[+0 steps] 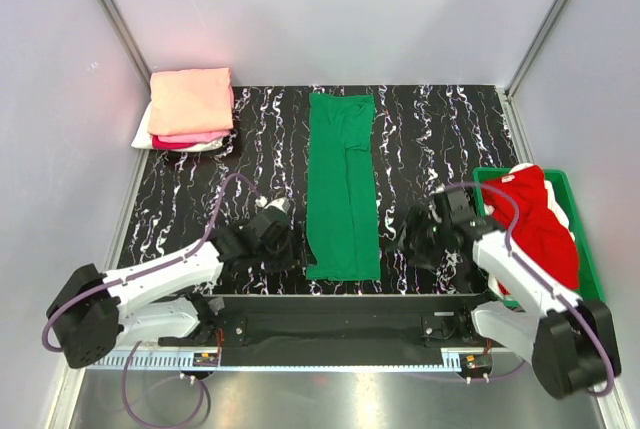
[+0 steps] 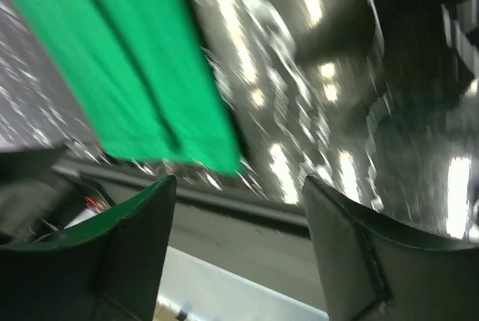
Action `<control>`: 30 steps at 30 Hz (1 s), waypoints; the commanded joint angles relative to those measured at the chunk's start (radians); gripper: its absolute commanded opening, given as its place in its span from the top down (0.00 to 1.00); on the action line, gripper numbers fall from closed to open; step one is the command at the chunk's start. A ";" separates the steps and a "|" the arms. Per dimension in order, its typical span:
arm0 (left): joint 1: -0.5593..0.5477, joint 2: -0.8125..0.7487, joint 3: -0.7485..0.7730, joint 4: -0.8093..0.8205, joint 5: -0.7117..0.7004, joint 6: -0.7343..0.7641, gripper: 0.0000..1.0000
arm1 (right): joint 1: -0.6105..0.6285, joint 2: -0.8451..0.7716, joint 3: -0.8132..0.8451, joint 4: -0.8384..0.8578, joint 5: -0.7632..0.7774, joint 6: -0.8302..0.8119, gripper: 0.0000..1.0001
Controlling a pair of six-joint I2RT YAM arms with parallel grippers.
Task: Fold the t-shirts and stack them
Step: Fold the tshirt
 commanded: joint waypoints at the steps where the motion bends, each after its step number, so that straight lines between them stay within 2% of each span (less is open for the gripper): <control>1: 0.008 0.026 -0.018 0.161 0.028 -0.018 0.28 | 0.039 -0.127 -0.089 0.024 0.014 0.100 0.26; 8: 0.017 0.054 -0.070 0.195 0.025 -0.043 0.28 | 0.088 -0.011 -0.258 0.271 -0.074 0.163 0.33; 14: 0.019 0.077 -0.113 0.227 0.026 -0.067 0.28 | 0.119 0.091 -0.264 0.377 -0.091 0.177 0.39; 30: 0.016 0.140 -0.180 0.359 0.089 -0.117 0.43 | 0.187 0.156 -0.277 0.423 -0.081 0.213 0.65</control>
